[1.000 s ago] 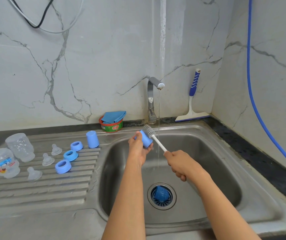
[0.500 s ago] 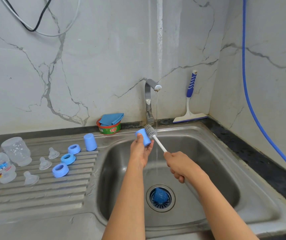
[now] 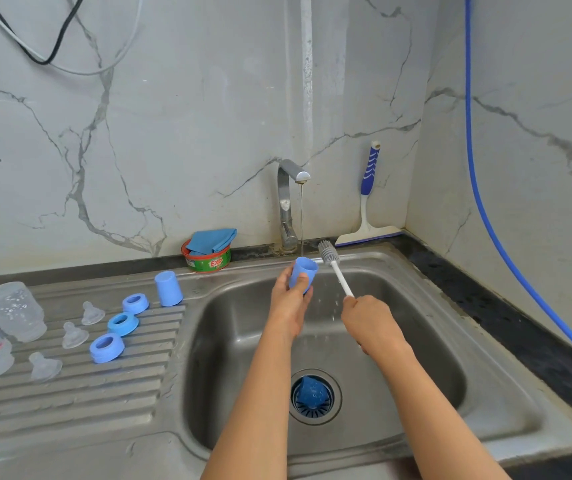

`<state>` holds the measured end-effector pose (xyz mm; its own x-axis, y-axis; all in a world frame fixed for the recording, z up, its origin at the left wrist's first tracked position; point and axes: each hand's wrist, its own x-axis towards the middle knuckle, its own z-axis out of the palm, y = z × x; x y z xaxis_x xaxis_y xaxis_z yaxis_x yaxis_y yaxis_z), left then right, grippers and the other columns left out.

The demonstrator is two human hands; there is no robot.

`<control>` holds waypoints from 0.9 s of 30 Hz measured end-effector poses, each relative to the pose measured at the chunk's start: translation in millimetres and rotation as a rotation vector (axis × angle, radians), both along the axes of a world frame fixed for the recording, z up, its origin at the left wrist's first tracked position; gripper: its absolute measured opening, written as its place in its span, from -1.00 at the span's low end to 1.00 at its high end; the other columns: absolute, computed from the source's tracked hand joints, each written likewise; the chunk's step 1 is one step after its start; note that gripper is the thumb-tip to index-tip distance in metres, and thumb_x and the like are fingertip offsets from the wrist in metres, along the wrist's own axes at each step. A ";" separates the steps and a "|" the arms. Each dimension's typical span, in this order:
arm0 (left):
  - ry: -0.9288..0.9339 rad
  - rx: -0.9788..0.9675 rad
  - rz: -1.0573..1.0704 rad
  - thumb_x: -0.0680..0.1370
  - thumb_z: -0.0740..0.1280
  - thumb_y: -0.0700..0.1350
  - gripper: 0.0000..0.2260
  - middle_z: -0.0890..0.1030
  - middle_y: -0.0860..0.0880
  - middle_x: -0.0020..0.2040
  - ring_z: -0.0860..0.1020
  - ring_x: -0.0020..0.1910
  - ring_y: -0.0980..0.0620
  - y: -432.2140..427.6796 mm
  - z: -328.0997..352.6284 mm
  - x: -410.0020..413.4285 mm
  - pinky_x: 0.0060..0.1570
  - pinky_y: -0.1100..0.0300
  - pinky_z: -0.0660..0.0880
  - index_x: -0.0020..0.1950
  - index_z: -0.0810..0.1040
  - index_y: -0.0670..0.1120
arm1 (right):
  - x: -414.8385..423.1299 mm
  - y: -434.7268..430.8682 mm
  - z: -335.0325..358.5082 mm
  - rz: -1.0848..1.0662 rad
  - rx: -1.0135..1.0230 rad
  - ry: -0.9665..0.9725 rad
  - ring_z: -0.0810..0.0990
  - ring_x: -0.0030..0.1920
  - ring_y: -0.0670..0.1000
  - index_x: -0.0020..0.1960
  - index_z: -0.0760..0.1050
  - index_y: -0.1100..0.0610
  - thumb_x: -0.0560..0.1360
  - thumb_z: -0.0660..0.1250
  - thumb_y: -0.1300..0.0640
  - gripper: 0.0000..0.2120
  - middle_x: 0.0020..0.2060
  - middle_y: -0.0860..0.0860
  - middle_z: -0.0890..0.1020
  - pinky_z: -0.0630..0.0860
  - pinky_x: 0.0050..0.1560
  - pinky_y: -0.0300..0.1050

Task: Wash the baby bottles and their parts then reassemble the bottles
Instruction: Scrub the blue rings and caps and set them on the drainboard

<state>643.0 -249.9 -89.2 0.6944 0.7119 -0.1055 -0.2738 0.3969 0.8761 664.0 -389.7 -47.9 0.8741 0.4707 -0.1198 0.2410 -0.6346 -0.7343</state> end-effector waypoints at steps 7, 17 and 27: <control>0.091 -0.115 0.050 0.61 0.26 -0.25 -0.63 0.42 -0.20 0.25 0.47 0.25 -0.18 1.9 -6.1 -0.4 0.27 -0.01 0.46 0.41 0.36 -0.19 | 0.3 1.8 -0.2 0.022 -0.016 0.013 0.45 -0.17 0.11 0.20 0.46 0.30 0.64 0.01 0.10 -0.63 -0.15 0.13 0.48 0.44 -0.18 -0.07; 0.105 -0.081 0.046 0.60 0.27 -0.26 -0.59 0.44 -0.13 0.24 0.48 0.25 -0.12 3.6 -6.3 -1.6 0.23 0.06 0.48 0.45 0.34 -0.18 | -0.6 2.0 -0.6 0.077 -0.060 0.000 0.41 -0.11 0.12 0.23 0.44 0.28 0.65 -0.03 0.16 -0.65 -0.10 0.13 0.44 0.42 -0.14 -0.08; 0.100 -0.107 0.118 0.59 0.30 -0.23 -0.58 0.45 -0.18 0.32 0.48 0.24 -0.08 7.4 -6.7 -2.6 0.24 0.13 0.46 0.44 0.33 -0.20 | 4.6 0.8 -5.2 0.012 -0.048 -0.001 0.45 -0.17 0.12 0.19 0.46 0.30 0.63 0.02 0.10 -0.64 -0.13 0.13 0.48 0.43 -0.18 -0.09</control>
<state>640.4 -242.5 -95.9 0.5887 0.7689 -0.2495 -0.2375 0.4596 0.8558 668.5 -388.9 -53.1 0.8688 0.4746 -0.1415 0.2494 -0.6661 -0.7029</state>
